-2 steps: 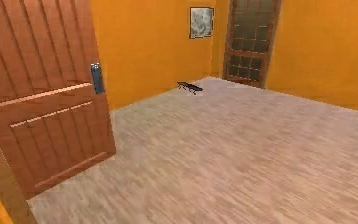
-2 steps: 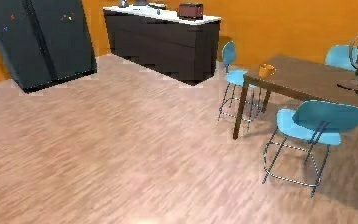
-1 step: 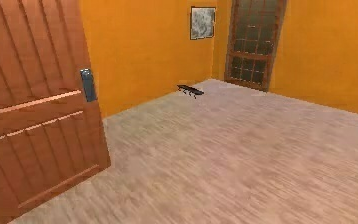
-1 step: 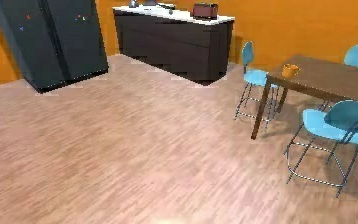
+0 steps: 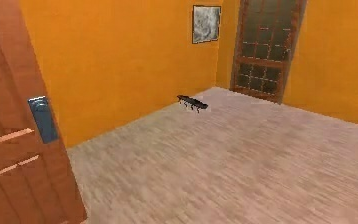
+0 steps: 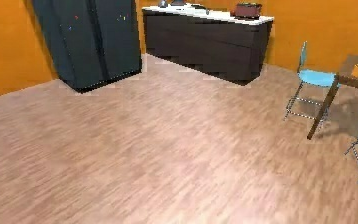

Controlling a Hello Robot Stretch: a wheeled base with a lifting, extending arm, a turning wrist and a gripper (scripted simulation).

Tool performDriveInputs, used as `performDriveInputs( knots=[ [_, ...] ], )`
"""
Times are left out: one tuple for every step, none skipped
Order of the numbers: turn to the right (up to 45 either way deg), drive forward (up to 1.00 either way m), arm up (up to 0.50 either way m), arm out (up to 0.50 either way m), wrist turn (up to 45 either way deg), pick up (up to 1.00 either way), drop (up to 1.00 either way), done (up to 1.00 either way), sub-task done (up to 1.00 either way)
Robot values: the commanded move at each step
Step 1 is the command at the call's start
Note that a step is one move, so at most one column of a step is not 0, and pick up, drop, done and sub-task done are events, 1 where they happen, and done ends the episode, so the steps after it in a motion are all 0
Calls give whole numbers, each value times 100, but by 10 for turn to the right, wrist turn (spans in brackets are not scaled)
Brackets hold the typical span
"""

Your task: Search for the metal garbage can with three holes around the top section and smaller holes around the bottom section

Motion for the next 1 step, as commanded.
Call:
performDriveInputs(
  knots=[
    [-60, 0, 0, 0, 0, 0, 0, 0, 0]
  ],
)
